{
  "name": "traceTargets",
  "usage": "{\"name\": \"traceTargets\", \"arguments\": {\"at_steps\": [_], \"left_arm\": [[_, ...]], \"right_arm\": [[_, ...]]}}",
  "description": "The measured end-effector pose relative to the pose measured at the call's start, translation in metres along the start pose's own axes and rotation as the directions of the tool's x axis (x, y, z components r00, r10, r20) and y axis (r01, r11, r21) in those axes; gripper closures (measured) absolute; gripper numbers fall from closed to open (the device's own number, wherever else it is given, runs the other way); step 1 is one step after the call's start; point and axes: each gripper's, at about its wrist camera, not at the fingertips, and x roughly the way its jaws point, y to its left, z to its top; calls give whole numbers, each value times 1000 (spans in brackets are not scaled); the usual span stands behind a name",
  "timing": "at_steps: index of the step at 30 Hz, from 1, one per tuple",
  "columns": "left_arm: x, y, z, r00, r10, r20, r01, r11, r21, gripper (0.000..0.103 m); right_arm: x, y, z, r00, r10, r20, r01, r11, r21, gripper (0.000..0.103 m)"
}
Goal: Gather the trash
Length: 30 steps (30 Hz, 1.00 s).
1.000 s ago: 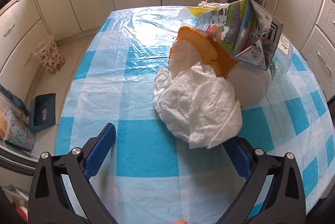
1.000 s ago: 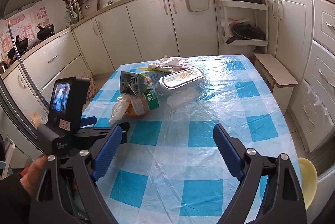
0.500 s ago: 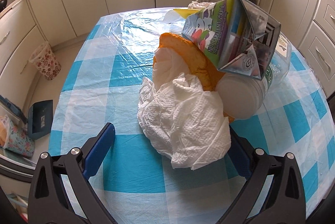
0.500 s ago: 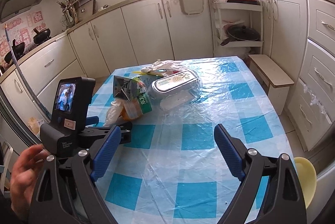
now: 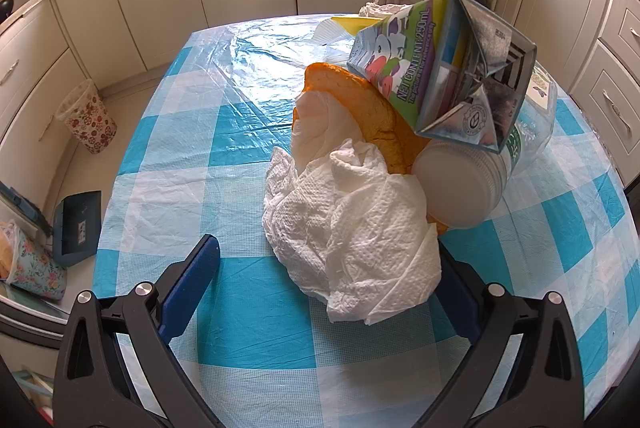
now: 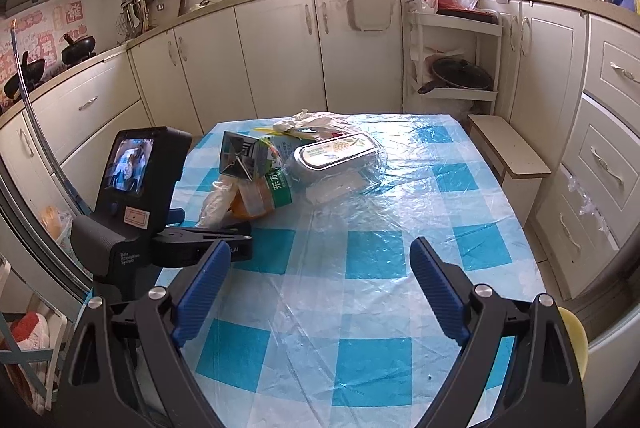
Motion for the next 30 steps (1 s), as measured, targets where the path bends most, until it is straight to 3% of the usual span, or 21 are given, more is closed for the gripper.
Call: {"name": "traceTargets", "arguments": {"at_steps": [11, 30], "left_arm": [[0, 0, 0, 1000, 0, 0, 0, 1000, 0, 7], [0, 0, 0, 1000, -1, 0, 1, 1000, -1, 7]], "right_arm": [[-5, 14, -7, 999, -37, 0, 37, 998, -52, 15], [-39, -24, 0, 997, 25, 77, -30, 997, 68, 12]]}}
